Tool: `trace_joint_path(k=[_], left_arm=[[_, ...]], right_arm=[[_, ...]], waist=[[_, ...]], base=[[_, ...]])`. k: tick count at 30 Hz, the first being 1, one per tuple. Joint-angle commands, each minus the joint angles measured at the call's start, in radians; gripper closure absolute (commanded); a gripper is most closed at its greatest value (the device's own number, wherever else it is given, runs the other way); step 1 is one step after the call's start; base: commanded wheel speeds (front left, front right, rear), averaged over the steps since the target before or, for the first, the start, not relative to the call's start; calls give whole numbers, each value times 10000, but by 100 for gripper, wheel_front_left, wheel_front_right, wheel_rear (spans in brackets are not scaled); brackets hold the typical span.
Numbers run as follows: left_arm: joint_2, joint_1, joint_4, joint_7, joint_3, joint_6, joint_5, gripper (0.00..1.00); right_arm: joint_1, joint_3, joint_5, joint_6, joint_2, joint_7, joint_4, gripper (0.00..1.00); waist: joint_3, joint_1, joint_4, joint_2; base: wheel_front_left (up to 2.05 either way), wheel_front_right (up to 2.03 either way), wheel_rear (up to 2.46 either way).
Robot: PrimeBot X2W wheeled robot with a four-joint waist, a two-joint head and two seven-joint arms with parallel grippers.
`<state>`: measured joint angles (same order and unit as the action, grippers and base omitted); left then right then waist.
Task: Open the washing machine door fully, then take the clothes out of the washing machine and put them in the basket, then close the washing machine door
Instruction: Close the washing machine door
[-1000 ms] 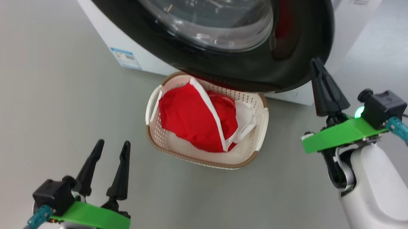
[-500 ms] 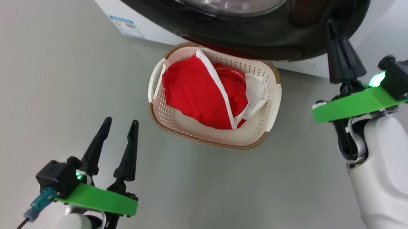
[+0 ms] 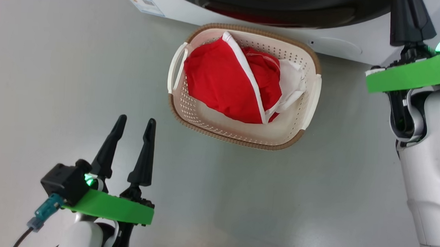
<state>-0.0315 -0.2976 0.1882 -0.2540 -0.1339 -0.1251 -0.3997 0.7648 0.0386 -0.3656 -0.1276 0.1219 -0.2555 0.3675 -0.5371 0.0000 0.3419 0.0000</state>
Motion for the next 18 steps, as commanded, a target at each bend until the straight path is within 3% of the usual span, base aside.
trace_joint_path(k=[1, 12, 18], left_arm=[[-188, -139, -277, -78, 285, -56, -95, 0], [-188, -292, -340, -78, 317, -56, -55, 0], [-187, -266, -260, -78, 343, -56, 98, 0]], right_arm=[[235, 53, 114, -31, -161, -63, -307, 100], [932, -502, 91, -31, -296, -63, -507, 100], [748, -253, 96, -31, -399, -63, -509, 100]], waist=[[-107, 0, 67, 0], [-455, 0, 56, 0], [-275, 0, -51, 0]], base=[[0, 0, 0], [0, 0, 0], [0, 0, 0]])
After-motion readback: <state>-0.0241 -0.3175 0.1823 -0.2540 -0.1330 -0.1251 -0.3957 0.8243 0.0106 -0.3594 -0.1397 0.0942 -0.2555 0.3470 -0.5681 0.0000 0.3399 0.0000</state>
